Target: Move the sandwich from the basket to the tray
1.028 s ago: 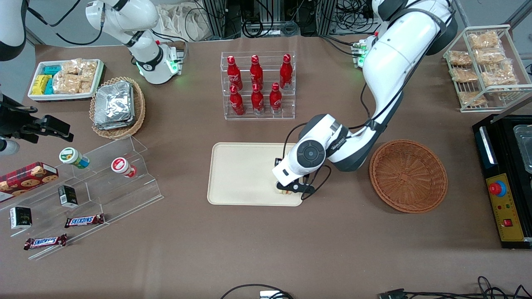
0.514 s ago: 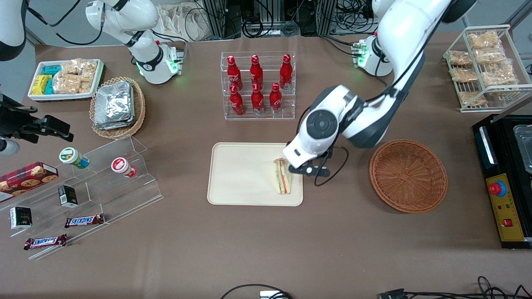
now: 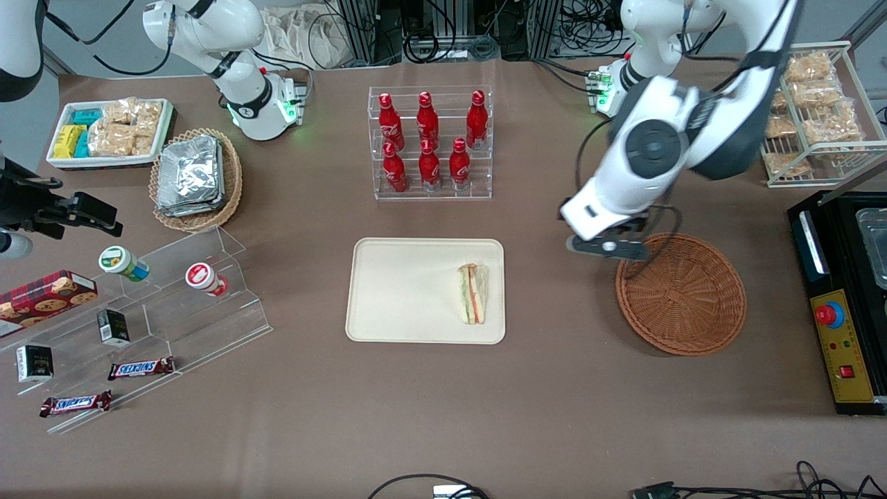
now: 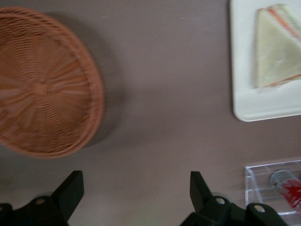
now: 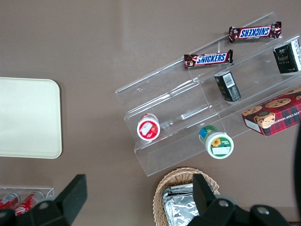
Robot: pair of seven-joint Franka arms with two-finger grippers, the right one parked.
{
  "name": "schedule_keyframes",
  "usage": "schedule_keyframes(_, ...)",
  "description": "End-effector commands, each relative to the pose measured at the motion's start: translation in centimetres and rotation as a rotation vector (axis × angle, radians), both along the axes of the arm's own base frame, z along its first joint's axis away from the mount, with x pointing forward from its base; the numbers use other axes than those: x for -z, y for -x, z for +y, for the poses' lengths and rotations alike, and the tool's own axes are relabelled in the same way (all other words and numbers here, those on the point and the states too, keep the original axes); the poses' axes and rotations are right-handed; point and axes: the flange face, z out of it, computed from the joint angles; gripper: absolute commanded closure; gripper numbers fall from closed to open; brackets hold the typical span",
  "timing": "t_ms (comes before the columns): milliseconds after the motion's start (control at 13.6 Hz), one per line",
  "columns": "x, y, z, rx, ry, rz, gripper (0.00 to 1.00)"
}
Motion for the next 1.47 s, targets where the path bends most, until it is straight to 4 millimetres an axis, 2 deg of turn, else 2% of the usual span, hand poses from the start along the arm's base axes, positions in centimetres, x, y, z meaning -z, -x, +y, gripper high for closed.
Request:
schedule_keyframes(0, -3.7, 0.7, 5.0, -0.013, -0.021, 0.012, 0.0)
schedule_keyframes(294, -7.9, -0.6, 13.4, -0.138, -0.032, 0.053, 0.0)
schedule_keyframes(440, -9.0, -1.3, 16.5, -0.195, -0.027, 0.046, 0.0)
schedule_keyframes(954, -9.3, -1.3, 16.9, -0.199, -0.028, 0.044, 0.0)
schedule_keyframes(1101, -9.2, -1.4, 17.9, -0.195, -0.02, 0.051, 0.0)
schedule_keyframes(1174, -9.2, -1.4, 17.6, -0.182, -0.02, 0.052, 0.0)
schedule_keyframes(1394, -9.4, -1.4, 19.3, -0.202, -0.019, 0.058, 0.0)
